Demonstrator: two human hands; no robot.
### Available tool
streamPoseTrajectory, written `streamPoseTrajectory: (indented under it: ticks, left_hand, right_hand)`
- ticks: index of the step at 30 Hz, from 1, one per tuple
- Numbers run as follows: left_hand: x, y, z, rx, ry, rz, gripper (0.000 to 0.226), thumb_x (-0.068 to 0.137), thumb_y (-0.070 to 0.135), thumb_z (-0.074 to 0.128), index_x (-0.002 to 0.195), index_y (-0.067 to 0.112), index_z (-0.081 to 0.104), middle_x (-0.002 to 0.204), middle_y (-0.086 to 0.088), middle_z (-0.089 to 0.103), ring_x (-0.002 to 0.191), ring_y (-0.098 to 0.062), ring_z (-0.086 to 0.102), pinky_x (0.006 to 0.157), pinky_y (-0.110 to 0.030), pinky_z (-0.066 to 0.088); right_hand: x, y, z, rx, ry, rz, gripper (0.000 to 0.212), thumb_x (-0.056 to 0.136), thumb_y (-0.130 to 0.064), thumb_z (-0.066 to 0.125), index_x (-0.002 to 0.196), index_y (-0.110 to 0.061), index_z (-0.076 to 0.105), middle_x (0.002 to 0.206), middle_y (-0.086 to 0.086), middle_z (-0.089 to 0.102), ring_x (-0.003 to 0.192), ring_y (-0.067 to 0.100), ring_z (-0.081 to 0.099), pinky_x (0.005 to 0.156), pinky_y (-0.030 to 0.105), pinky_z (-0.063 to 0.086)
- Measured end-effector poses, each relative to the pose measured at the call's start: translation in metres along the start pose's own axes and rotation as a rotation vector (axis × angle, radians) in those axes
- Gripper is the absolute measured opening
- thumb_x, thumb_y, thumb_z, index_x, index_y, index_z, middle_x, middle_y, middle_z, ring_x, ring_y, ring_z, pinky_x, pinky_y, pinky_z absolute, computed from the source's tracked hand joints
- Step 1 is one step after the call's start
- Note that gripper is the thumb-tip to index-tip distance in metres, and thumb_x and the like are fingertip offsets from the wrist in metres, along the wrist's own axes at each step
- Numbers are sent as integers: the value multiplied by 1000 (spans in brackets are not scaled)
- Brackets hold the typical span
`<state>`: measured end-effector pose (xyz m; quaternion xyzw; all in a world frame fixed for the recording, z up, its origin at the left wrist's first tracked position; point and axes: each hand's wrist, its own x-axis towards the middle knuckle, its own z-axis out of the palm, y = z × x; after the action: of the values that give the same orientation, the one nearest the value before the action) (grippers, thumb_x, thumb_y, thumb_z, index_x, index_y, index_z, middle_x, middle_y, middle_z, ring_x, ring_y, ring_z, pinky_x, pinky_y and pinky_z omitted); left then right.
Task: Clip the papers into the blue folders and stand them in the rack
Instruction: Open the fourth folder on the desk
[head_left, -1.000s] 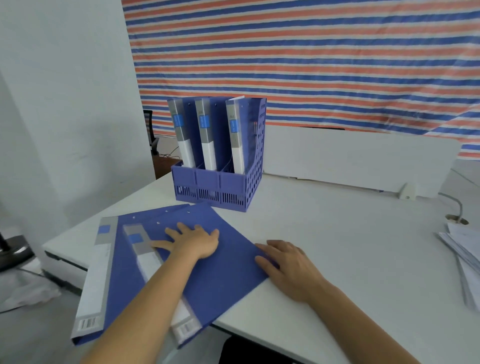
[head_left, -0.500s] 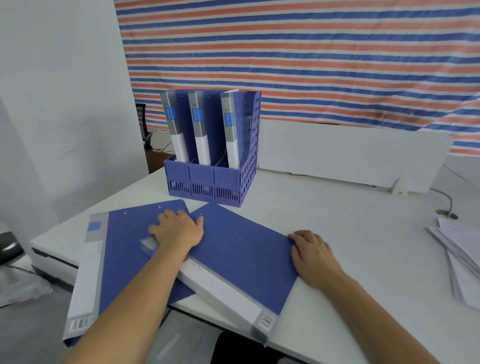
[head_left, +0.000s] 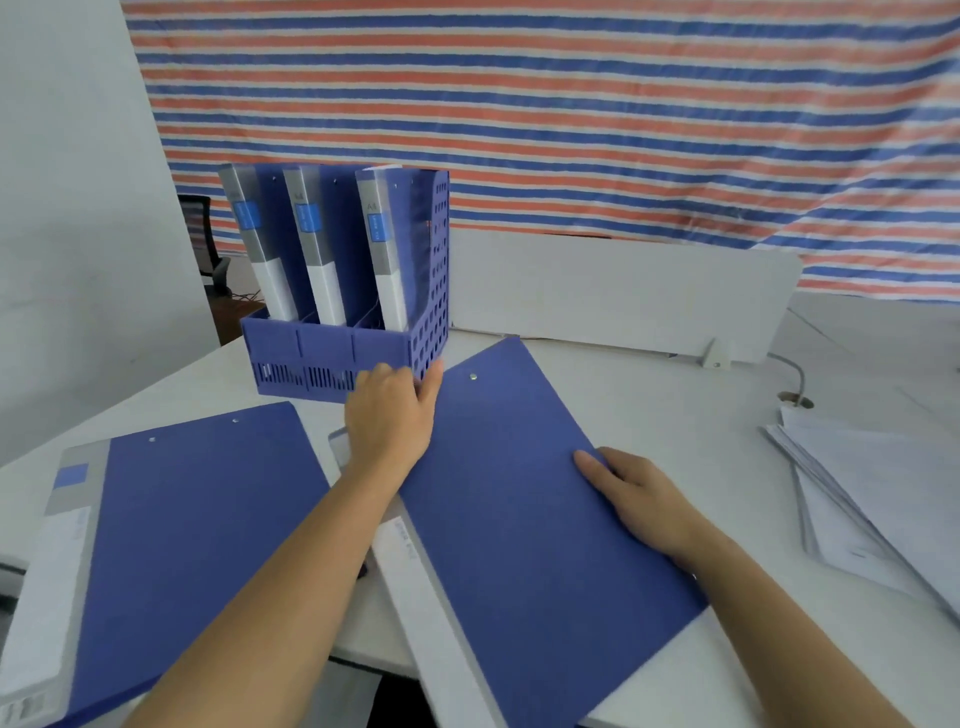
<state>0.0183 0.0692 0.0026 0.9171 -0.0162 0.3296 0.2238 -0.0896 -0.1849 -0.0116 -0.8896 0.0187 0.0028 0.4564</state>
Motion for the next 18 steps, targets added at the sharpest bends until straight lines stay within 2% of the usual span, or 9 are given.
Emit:
streamPoseTrajectory:
  ticks: [3, 5, 8, 11, 14, 16, 18]
  left_hand:
    - [9, 40, 3, -174, 127, 73, 37, 97, 38, 45, 71, 14, 55, 74, -3, 57, 79, -26, 51, 67, -40, 44]
    - [11, 64, 10, -265, 131, 89, 31, 95, 36, 45, 82, 15, 63, 81, -1, 61, 86, -22, 52, 77, -38, 42]
    - [0, 94, 25, -474, -46, 113, 34, 94, 46, 39, 94, 22, 64, 98, 3, 65, 97, -17, 56, 87, -40, 45]
    - [-24, 117, 43, -615, -314, 100, 31, 96, 44, 44, 104, 21, 65, 106, 6, 61, 101, -10, 55, 87, -28, 42]
    - [-53, 125, 64, -716, -565, 69, 33, 97, 46, 44, 105, 22, 65, 106, 9, 62, 103, -10, 57, 85, -25, 41]
    - [-68, 126, 74, -677, -627, 106, 31, 95, 50, 46, 102, 26, 64, 106, 12, 64, 106, -9, 58, 89, -26, 44]
    - [-75, 127, 73, -702, -660, 98, 32, 91, 53, 52, 109, 29, 63, 117, 17, 60, 115, -4, 53, 96, -23, 40]
  right_hand:
    - [-14, 6, -33, 102, 95, 32, 43, 96, -51, 50, 94, -13, 69, 90, 5, 74, 81, 26, 71, 78, 39, 58]
    - [-16, 18, -50, 160, 229, 88, 43, 96, -50, 52, 94, -11, 69, 92, 8, 74, 78, 26, 70, 78, 41, 57]
    - [-15, 41, -71, 317, 414, 212, 45, 96, -48, 51, 96, -5, 65, 96, 14, 72, 78, 27, 69, 77, 44, 58]
    - [-17, 62, -86, 418, 505, 341, 43, 97, -42, 51, 101, -1, 64, 98, 18, 71, 81, 31, 70, 74, 45, 59]
    - [-18, 76, -92, 567, 530, 427, 34, 97, -33, 54, 108, -3, 65, 94, 13, 72, 74, 28, 70, 56, 32, 54]
    - [-18, 82, -93, 709, 549, 432, 37, 93, -39, 56, 113, -9, 64, 97, 11, 73, 75, 28, 72, 53, 29, 52]
    - [-17, 87, -94, 832, 543, 397, 41, 90, -43, 57, 115, -12, 66, 99, 9, 75, 82, 30, 73, 59, 32, 54]
